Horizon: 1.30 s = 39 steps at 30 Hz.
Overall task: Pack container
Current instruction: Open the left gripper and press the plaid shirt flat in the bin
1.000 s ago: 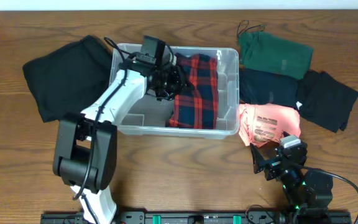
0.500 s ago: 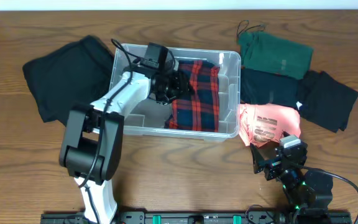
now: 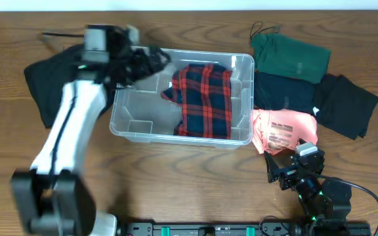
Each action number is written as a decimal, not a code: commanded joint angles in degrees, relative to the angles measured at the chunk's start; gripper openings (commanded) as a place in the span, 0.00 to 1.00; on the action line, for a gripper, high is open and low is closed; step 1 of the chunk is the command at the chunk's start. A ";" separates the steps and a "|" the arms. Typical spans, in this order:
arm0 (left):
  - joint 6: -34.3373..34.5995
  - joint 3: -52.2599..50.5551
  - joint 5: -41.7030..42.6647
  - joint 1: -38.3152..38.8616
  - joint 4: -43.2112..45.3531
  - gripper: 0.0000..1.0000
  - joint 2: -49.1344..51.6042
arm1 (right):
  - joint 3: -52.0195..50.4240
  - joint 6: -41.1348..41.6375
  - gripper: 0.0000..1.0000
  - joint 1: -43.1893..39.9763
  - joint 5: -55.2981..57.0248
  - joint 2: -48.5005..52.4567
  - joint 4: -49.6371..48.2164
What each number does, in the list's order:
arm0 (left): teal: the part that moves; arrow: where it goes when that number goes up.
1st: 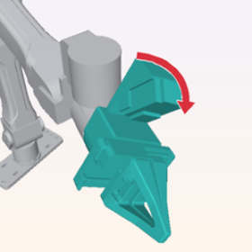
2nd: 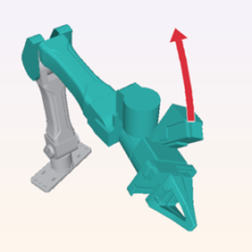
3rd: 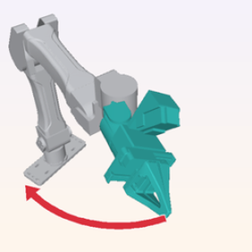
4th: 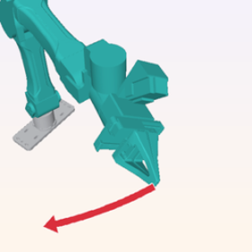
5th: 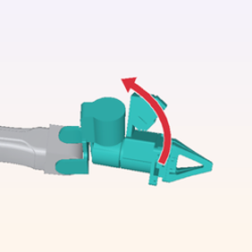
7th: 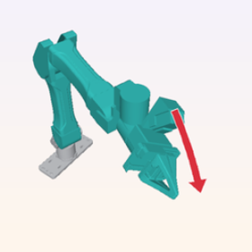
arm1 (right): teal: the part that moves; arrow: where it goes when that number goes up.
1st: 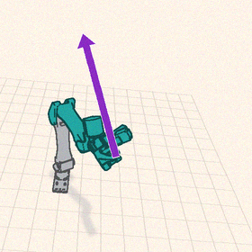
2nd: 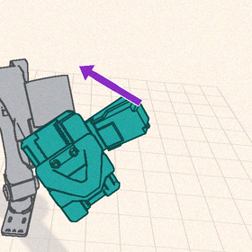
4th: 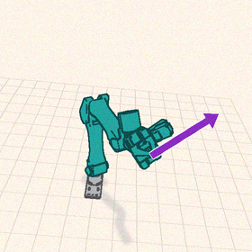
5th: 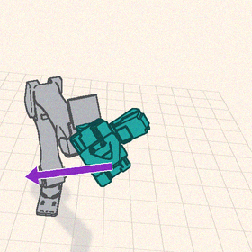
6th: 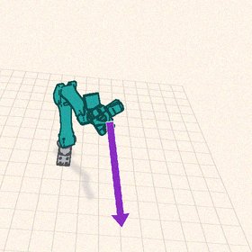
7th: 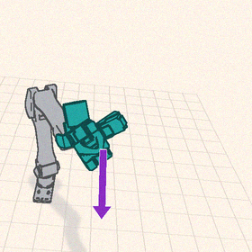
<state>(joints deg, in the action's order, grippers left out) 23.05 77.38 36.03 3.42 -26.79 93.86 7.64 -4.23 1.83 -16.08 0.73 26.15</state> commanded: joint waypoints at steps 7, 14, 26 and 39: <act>-10.73 0.35 6.12 3.15 -2.03 0.51 -8.79 | -0.17 -0.57 0.99 -0.26 -0.26 -0.13 0.04; -14.95 -0.48 -3.87 15.15 -8.39 0.13 0.31 | -0.17 -0.57 0.99 -0.26 -0.26 -0.13 0.04; -13.79 -0.48 -28.11 21.49 -10.29 0.10 20.00 | -0.17 -0.57 0.99 -0.26 -0.26 -0.13 0.04; -14.03 9.29 -27.10 18.58 -21.24 0.38 11.50 | -0.17 -0.57 0.99 -0.26 -0.26 -0.13 0.04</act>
<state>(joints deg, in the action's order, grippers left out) 8.82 82.26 12.16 23.77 -46.33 111.39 7.64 -4.23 1.83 -16.08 0.73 26.17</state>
